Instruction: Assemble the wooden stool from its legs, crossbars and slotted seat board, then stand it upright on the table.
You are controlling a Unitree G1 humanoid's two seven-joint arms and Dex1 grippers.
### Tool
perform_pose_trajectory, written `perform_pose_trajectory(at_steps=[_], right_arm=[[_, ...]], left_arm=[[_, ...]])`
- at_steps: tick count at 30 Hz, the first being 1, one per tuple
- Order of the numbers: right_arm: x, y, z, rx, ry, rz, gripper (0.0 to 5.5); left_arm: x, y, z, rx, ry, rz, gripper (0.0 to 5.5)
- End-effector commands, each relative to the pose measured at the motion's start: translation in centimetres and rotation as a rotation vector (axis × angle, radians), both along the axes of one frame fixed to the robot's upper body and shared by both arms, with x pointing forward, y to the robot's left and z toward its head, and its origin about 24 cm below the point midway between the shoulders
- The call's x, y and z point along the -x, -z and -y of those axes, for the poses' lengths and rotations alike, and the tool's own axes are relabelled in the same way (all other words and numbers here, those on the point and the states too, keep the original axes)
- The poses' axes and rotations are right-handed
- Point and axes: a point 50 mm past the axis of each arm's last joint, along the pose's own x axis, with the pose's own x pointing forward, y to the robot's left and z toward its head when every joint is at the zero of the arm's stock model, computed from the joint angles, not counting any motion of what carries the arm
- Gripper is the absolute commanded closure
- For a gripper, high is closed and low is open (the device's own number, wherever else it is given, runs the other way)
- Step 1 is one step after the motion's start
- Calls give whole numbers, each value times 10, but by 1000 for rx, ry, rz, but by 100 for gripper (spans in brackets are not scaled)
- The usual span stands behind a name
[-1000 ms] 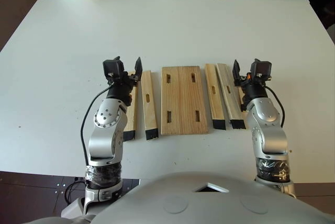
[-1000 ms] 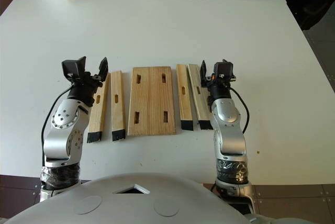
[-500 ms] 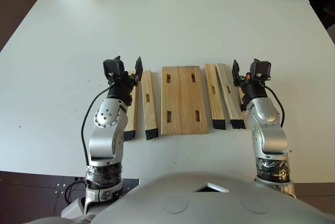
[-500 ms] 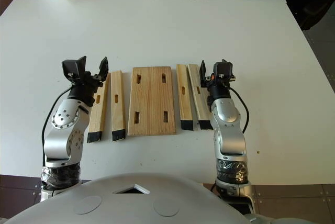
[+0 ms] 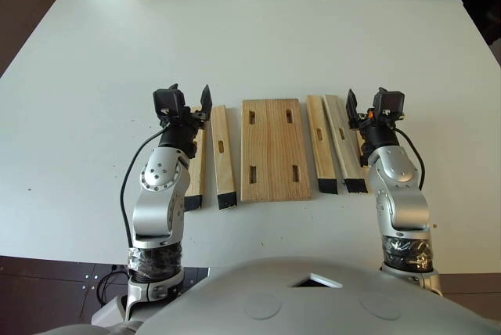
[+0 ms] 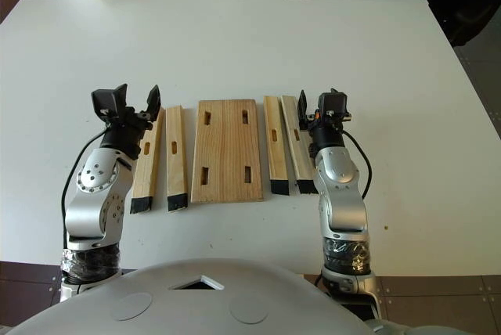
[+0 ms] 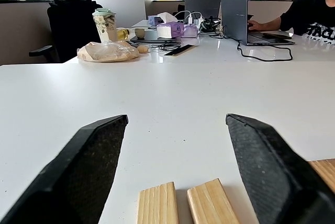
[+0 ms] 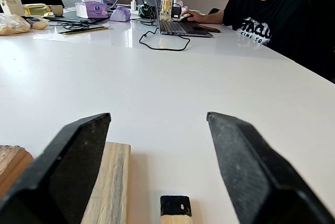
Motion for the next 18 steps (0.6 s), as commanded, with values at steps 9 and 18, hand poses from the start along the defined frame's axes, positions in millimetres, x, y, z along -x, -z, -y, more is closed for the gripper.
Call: perform_pose_trajectory(at_steps=[9, 18], right_arm=[[3, -3, 4, -11, 35, 2, 210], [25, -18, 9, 10, 127, 58, 210]], left_arm=[[16, 1, -26, -124, 26, -91, 202], [45, -28, -71, -323, 249, -368, 202]])
